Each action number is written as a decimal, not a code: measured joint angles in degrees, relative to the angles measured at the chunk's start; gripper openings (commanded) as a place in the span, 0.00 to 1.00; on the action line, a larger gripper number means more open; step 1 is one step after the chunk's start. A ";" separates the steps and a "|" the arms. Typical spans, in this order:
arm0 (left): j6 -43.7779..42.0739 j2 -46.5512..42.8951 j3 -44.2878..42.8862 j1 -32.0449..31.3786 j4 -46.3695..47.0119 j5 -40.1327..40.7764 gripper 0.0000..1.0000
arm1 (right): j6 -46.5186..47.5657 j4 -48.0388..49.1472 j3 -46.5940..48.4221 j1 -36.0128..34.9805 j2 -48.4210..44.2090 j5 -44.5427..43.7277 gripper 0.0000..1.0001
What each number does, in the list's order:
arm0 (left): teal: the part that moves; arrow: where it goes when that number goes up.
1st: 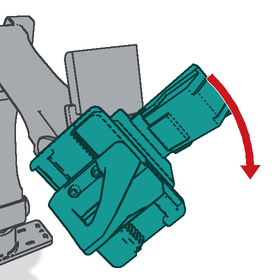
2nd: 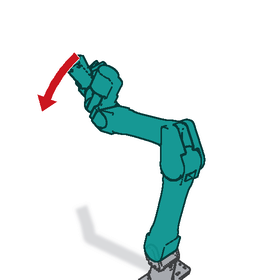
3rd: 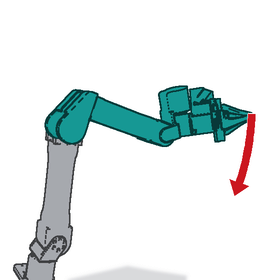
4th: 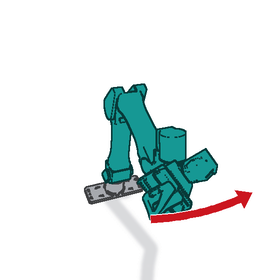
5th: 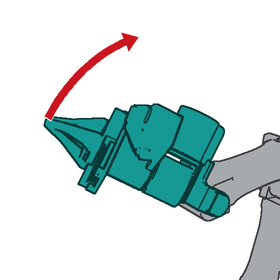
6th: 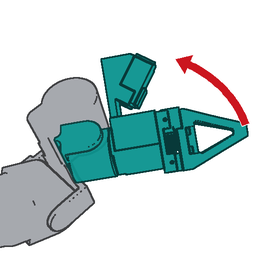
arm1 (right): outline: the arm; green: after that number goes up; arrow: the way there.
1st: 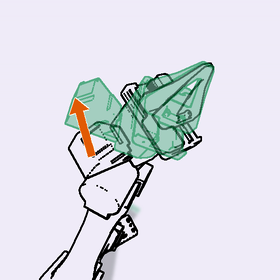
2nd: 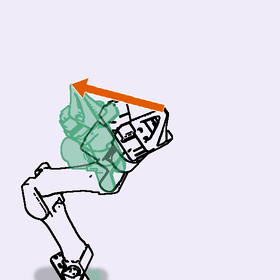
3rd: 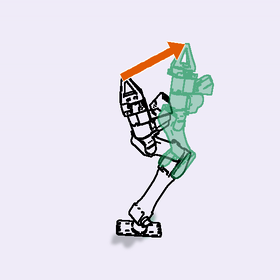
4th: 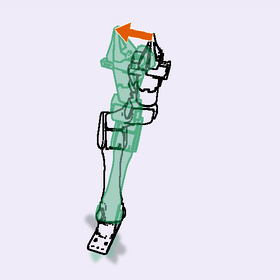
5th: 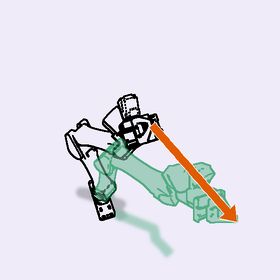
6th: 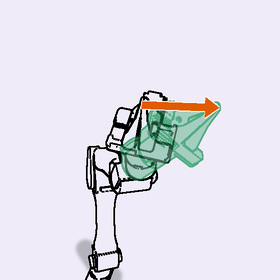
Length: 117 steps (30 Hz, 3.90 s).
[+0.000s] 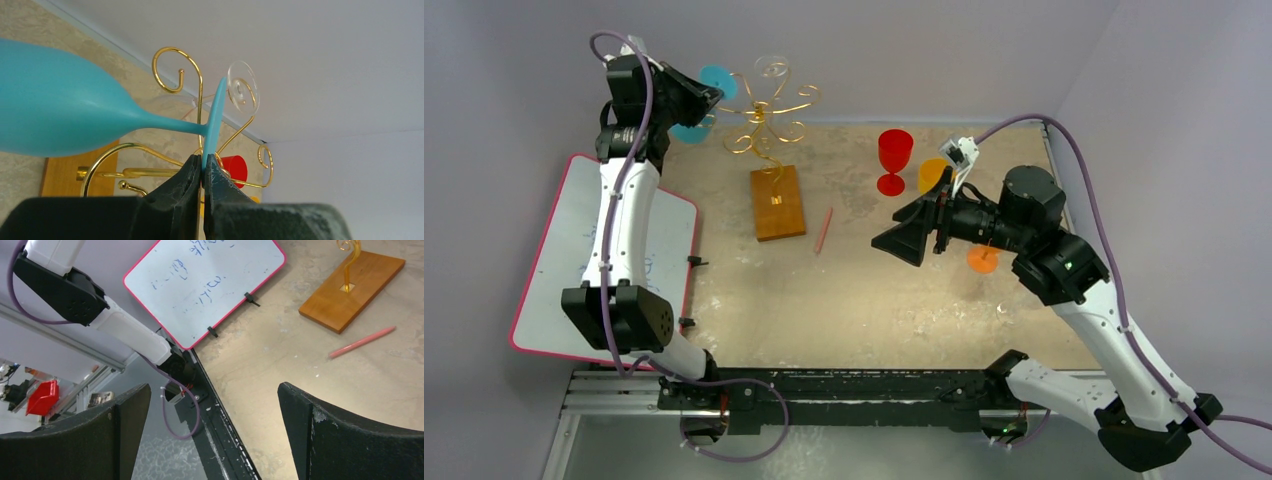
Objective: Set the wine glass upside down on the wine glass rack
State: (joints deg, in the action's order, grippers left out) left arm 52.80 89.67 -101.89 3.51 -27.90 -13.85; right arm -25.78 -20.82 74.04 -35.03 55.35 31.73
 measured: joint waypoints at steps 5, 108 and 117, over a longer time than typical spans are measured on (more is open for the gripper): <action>2.84 0.04 3.78 0.24 3.13 -1.44 0.00 | 0.66 -0.39 0.31 0.00 0.00 -1.44 1.00; 20.68 11.58 -0.98 0.72 16.11 -2.10 0.10 | -0.57 -0.33 0.50 0.00 -5.53 -8.44 1.00; 19.32 11.58 -1.18 1.25 14.27 -0.28 0.21 | -0.59 -0.31 0.50 0.00 -6.67 -8.41 1.00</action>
State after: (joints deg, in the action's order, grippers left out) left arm 72.12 101.25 -103.07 4.75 -13.63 -14.13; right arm -26.37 -21.12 74.54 -35.03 48.69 23.31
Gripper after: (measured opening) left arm 0.169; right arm 0.998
